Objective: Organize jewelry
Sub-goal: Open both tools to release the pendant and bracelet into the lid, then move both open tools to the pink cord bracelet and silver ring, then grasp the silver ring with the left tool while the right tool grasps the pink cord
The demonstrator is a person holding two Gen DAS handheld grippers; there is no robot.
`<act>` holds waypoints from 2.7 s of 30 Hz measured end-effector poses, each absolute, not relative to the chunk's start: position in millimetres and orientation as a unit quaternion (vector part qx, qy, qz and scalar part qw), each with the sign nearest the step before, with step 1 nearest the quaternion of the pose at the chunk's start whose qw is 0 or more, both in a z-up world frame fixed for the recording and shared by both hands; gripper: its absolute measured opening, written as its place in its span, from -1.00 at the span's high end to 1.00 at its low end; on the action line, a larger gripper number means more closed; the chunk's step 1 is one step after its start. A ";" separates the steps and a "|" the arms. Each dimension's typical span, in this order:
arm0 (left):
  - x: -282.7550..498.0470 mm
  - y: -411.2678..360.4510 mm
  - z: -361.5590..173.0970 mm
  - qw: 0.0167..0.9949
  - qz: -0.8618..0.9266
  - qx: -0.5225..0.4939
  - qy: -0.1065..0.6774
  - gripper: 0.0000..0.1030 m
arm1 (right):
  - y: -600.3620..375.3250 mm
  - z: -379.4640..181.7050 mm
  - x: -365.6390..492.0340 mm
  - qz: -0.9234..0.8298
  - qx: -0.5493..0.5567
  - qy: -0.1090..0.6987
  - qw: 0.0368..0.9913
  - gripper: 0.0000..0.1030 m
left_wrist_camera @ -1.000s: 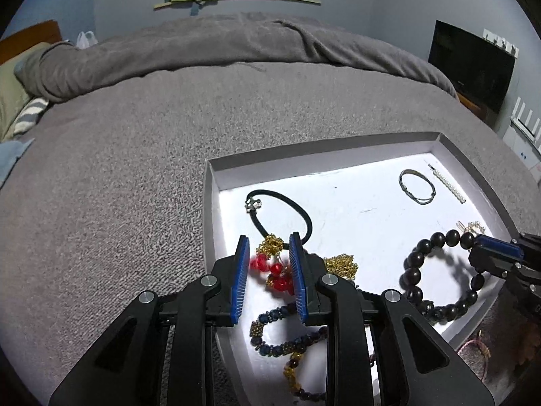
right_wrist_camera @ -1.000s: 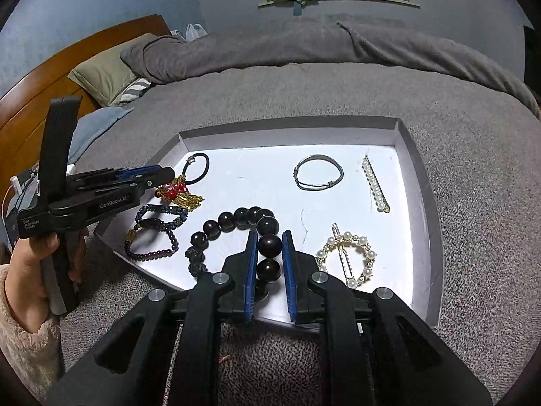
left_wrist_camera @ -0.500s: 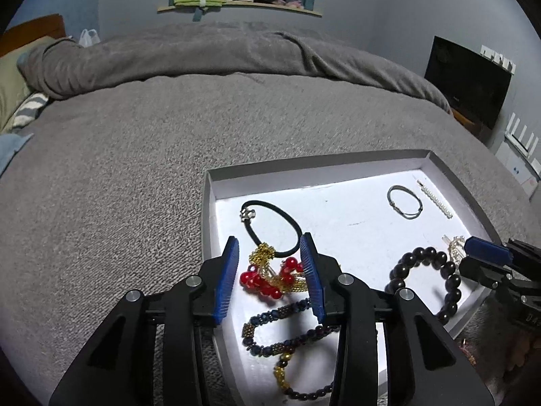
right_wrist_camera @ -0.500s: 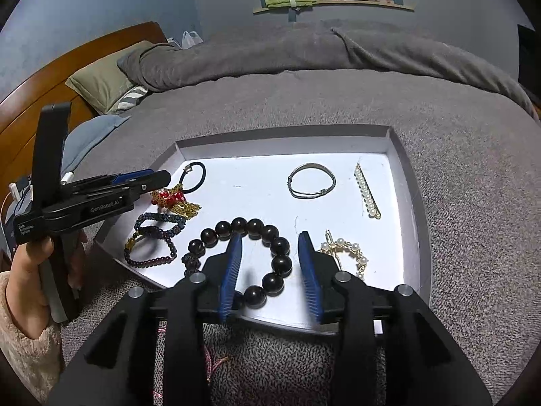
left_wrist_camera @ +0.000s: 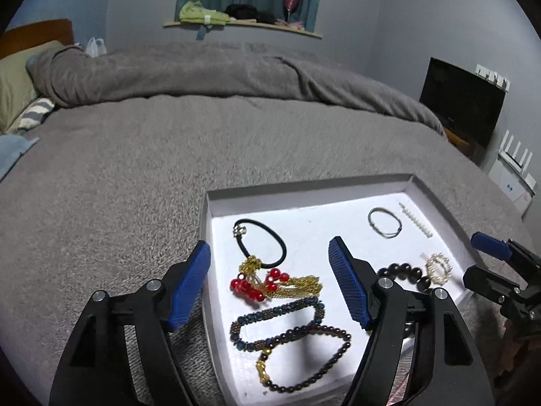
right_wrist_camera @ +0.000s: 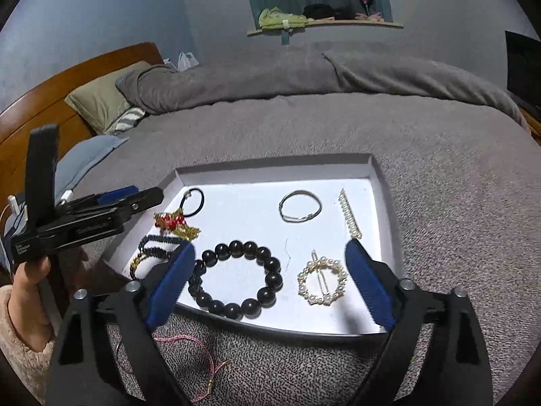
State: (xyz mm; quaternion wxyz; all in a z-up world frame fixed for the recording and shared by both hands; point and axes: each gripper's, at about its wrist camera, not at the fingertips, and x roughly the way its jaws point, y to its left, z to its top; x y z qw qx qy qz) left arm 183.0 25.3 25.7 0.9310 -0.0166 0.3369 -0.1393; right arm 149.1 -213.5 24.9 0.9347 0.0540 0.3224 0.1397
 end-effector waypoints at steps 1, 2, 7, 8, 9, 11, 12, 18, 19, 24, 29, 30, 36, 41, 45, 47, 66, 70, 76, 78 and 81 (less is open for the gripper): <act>181.3 25.8 27.7 0.932 -0.138 -0.018 0.334 -0.42 | -216.0 26.3 147.6 0.135 0.057 0.320 0.936 -0.84; 177.8 27.1 30.8 0.934 -0.134 -0.019 0.330 -0.42 | -218.3 27.0 146.3 0.131 0.059 0.319 0.937 -0.90; 160.6 33.5 40.0 0.944 -0.097 -0.012 0.314 -0.78 | -235.7 28.6 135.1 0.100 0.072 0.311 0.943 -0.89; 158.3 34.6 41.5 0.945 -0.094 -0.013 0.313 -0.79 | -237.9 29.0 133.1 0.096 0.074 0.308 0.944 -0.89; 155.3 35.9 42.9 0.945 -0.090 -0.015 0.313 -0.80 | -240.9 30.1 129.9 0.090 0.078 0.304 0.945 -0.89; 148.9 38.5 44.8 0.946 -0.082 -0.020 0.314 -0.81 | -245.2 32.6 124.3 0.082 0.085 0.296 0.948 -0.89; 144.6 39.3 45.7 0.946 -0.082 -0.022 0.314 -0.81 | -246.7 33.9 121.1 0.079 0.087 0.293 0.949 -0.89; 113.6 40.7 40.5 0.945 -0.084 -0.015 0.315 -0.83 | -244.6 40.7 103.6 0.087 0.087 0.281 0.952 -0.89; 105.1 41.9 36.6 0.944 -0.085 -0.013 0.317 -0.83 | -243.7 41.1 100.9 0.089 0.085 0.280 0.952 -0.89; 76.9 43.0 24.3 0.940 -0.101 -0.009 0.325 -0.83 | -233.1 39.7 86.8 0.092 0.060 0.271 0.956 -0.89; 57.2 39.7 13.4 0.938 -0.111 0.018 0.328 -0.83 | -228.2 24.2 71.7 0.103 0.050 0.288 0.951 -0.89; 55.7 38.7 10.8 0.937 -0.112 0.016 0.331 -0.83 | -227.3 20.9 68.6 0.105 0.045 0.293 0.949 -0.89; 48.5 34.2 -2.0 0.926 -0.138 0.004 0.351 -0.83 | -222.9 6.6 53.5 0.119 0.025 0.311 0.943 -0.89; 45.9 27.0 -6.2 0.919 -0.157 0.014 0.360 -0.82 | -210.4 1.5 52.0 0.133 -0.004 0.317 0.939 -0.85; 46.1 23.7 -7.8 0.913 -0.173 0.014 0.369 -0.67 | -204.1 0.9 51.4 0.141 -0.018 0.321 0.936 -0.62; 47.4 20.4 -9.9 0.908 -0.183 0.015 0.377 -0.38 | -203.0 -0.4 51.4 0.147 -0.016 0.326 0.934 -0.38; 48.8 -2.9 -29.1 0.882 -0.220 0.053 0.413 0.32 | -182.1 -21.5 62.2 0.194 -0.002 0.375 0.906 0.52; 47.3 -7.1 -29.5 0.883 -0.218 0.070 0.409 0.40 | -177.9 -26.9 66.3 0.196 -0.005 0.386 0.901 0.69; 45.7 -10.8 -30.3 0.884 -0.219 0.084 0.404 0.59 | -181.6 -29.1 68.6 0.196 0.008 0.392 0.899 0.85; 45.3 -12.2 -30.7 0.883 -0.221 0.088 0.404 0.65 | -181.8 -29.2 68.5 0.196 0.008 0.392 0.899 0.87; 45.6 -14.9 -32.2 0.882 -0.224 0.095 0.404 0.69 | -180.4 -29.0 68.3 0.196 0.004 0.390 0.900 0.89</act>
